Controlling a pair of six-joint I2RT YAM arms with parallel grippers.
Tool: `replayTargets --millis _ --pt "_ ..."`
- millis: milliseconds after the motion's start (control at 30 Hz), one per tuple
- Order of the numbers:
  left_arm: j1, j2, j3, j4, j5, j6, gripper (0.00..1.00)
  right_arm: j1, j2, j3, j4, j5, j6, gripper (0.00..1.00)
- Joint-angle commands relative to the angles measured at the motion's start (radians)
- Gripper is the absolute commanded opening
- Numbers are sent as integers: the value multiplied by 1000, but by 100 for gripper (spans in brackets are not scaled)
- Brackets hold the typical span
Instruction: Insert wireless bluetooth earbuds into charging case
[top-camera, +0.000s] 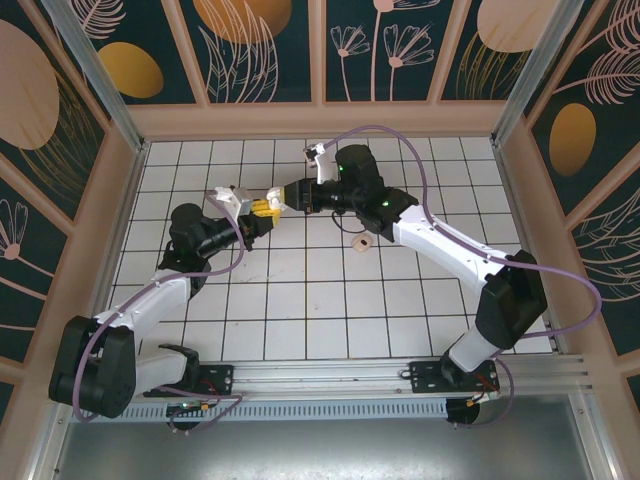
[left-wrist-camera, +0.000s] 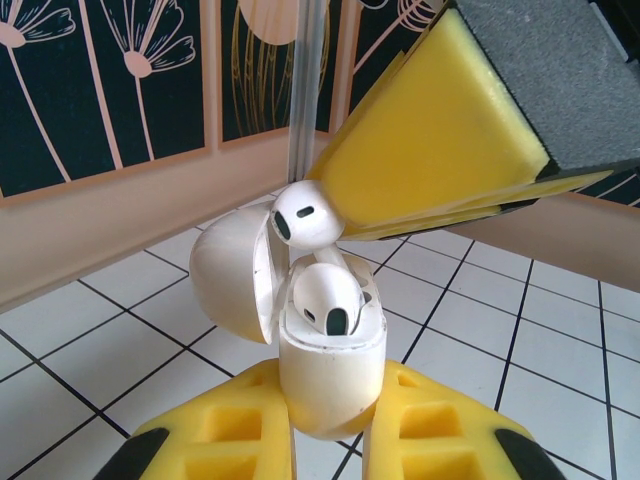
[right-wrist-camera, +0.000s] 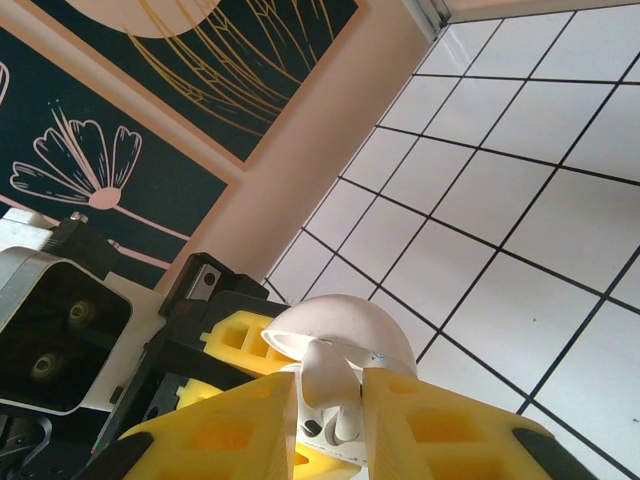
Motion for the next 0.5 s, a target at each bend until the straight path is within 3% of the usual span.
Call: replayTargets --millis 0,467 --pt "-2 -19 32 46 8 -10 10 8 -10 24 -8 -15 -21 24" --pt "-2 -25 30 41 1 -6 10 26 -15 23 -68 -17 -53 22"
